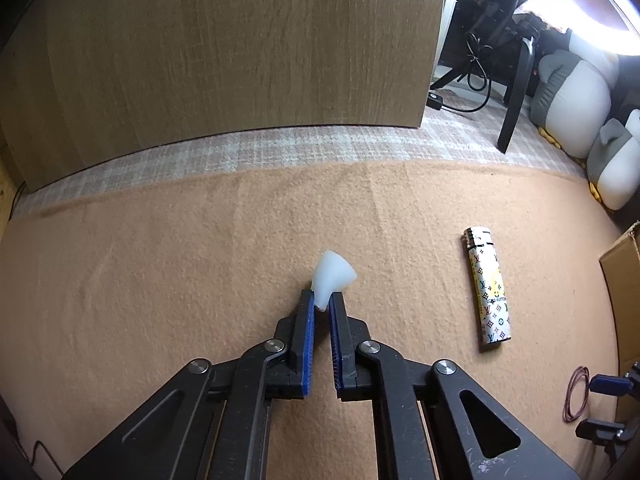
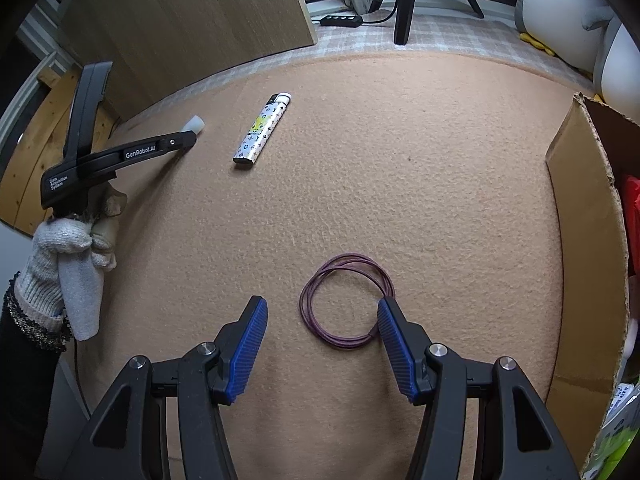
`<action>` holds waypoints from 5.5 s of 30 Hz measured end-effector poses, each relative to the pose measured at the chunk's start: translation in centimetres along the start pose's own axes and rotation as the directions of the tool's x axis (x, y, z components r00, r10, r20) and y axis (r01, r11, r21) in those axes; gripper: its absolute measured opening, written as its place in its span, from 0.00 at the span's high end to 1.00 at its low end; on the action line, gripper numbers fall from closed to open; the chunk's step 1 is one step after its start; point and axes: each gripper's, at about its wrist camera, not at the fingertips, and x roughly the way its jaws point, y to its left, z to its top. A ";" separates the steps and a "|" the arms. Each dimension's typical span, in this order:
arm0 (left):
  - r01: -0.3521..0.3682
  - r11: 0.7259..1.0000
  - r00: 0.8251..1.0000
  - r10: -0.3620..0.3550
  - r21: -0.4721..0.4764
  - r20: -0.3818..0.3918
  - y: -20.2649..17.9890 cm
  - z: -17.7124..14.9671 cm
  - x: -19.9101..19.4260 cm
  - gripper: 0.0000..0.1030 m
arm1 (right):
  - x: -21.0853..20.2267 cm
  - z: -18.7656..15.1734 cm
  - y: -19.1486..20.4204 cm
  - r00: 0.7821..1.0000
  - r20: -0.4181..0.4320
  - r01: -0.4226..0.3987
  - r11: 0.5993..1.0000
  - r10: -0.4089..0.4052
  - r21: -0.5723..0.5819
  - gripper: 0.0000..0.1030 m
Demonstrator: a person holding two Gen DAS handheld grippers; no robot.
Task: Organize objects
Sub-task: 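Close the left tool on the white block and lift it, then close the right tool on the purple rubber band and lift it, then carry the rubber band with the right tool while the left tool carries the white block toward the box, then open the right tool over the box while the left tool releases the white block into it, then move the left tool down to the patterned lighter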
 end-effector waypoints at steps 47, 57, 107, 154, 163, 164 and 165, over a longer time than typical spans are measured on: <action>0.134 0.989 0.991 -0.131 0.059 -0.039 -8.0 -12.7 -8.3 0.94 | 1.2 0.0 2.3 0.976 -0.002 0.211 0.952 -0.217 -0.221 0.81; 0.135 0.989 0.991 -0.134 0.061 -0.031 -8.8 -12.5 -8.6 0.94 | 0.5 -0.3 1.8 0.984 0.017 0.179 0.969 -0.178 -0.169 0.96; 0.321 0.866 0.936 -0.352 0.384 0.011 -38.5 -5.8 -11.6 0.93 | -17.9 -7.1 -14.1 0.932 0.267 0.195 0.960 -0.246 0.201 0.96; 0.232 0.941 0.965 -0.254 0.248 0.060 -27.5 -4.2 -11.2 0.53 | -18.1 -7.1 -10.6 0.934 0.312 0.110 0.971 -0.175 0.213 0.52; 0.129 0.983 0.989 -0.138 0.131 0.061 -18.4 -3.5 -8.7 0.52 | -16.3 -7.8 -7.5 0.941 0.292 0.110 0.970 -0.171 0.215 0.47; 0.124 0.985 0.990 -0.131 0.118 0.056 -17.5 -3.4 -8.3 0.50 | -16.1 -7.8 -7.1 0.941 0.289 0.118 0.970 -0.178 0.213 0.47; 0.116 0.988 0.991 -0.122 0.106 0.050 -16.7 -3.3 -7.8 0.50 | -16.0 -7.8 -6.7 0.939 0.287 0.129 0.969 -0.187 0.212 0.47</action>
